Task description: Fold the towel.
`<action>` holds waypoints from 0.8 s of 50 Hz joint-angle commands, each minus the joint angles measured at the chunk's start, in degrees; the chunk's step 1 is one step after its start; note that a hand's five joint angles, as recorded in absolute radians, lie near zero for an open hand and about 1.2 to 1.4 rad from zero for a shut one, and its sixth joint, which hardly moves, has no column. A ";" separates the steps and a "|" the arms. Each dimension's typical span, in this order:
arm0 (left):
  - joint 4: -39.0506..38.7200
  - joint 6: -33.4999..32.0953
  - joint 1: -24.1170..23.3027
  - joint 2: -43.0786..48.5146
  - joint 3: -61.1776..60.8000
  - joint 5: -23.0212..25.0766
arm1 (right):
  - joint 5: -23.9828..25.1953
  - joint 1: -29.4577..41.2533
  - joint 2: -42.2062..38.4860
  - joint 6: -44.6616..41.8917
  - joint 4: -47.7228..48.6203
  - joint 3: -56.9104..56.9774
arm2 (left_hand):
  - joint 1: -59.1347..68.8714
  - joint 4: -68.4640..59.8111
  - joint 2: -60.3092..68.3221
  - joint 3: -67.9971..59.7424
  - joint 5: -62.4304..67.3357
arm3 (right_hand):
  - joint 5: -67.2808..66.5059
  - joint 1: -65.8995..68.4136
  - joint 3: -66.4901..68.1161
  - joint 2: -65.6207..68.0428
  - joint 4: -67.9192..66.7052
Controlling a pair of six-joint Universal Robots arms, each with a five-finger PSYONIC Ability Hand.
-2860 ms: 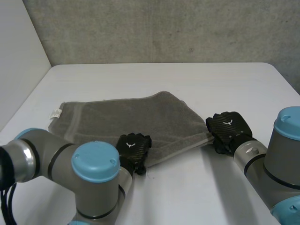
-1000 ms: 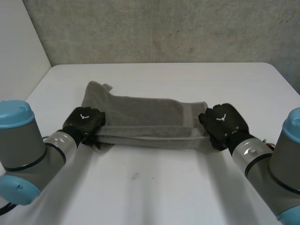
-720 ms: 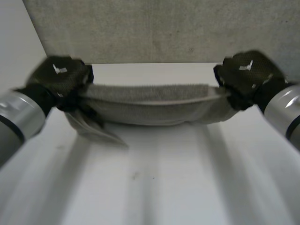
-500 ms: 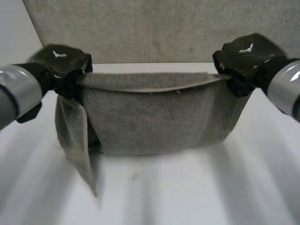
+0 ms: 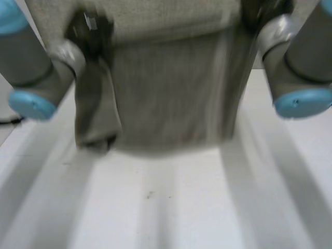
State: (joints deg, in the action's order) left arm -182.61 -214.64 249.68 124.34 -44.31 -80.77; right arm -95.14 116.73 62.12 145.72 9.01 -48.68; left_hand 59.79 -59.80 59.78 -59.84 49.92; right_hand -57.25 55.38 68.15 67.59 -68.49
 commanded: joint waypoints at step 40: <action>4.54 7.92 7.40 -5.77 -42.00 8.35 | 12.00 -4.76 9.43 10.88 -0.75 -48.09 | -29.22 29.23 -29.21 29.27 -29.35 | -12.75 24.62 11.85 12.41 -11.51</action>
State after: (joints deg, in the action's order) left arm -174.58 -205.81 257.85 118.62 -82.53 -72.15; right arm -83.94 112.83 73.59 149.77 5.78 -95.76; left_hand 40.05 -40.06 39.77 -39.85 29.95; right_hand -57.36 55.64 68.15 67.59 -68.49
